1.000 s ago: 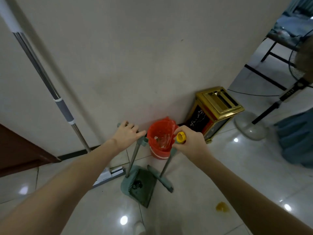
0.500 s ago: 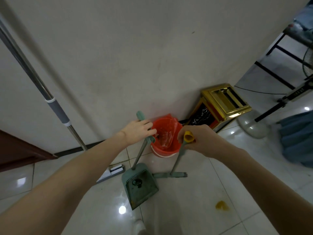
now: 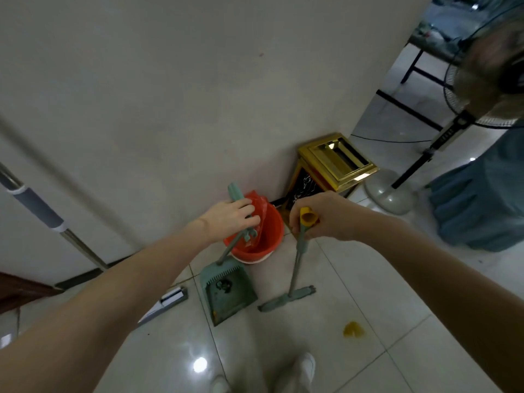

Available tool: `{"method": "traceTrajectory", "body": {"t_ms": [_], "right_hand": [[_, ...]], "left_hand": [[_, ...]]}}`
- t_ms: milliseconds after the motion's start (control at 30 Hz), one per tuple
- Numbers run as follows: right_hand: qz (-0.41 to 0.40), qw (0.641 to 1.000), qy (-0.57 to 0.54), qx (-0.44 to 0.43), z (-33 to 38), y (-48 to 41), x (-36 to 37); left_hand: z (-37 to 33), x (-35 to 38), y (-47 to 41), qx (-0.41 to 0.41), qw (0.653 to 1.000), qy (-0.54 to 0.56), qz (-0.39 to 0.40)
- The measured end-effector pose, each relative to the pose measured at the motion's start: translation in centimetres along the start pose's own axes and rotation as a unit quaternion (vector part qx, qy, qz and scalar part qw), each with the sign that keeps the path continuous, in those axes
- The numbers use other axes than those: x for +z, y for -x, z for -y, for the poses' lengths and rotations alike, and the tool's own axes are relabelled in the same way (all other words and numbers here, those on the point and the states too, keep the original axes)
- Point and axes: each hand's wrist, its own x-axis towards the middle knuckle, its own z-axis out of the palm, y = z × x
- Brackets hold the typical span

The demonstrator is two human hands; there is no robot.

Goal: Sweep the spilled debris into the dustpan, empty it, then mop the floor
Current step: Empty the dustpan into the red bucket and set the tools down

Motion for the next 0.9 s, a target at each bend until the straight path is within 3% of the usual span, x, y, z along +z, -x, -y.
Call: {"method": "traceTrajectory", "body": {"t_ms": [533, 700, 900], "right_hand": [[-0.021, 0.998, -0.058, -0.018, -16.0, 8.6, -2.6], [-0.068, 0.992, -0.105, -0.007, -19.9, 10.0, -3.4], [-0.118, 0.989, -0.090, -0.005, -22.4, 10.5, -4.2]], "left_hand": [[-10.6, -2.6, -16.7, 0.009, 0.996, -0.019, 0.083], [-13.2, -2.6, -22.0, 0.052, 0.990, -0.022, 0.127], [-14.1, -1.6, -27.1, 0.079, 0.990, -0.008, 0.116]]}}
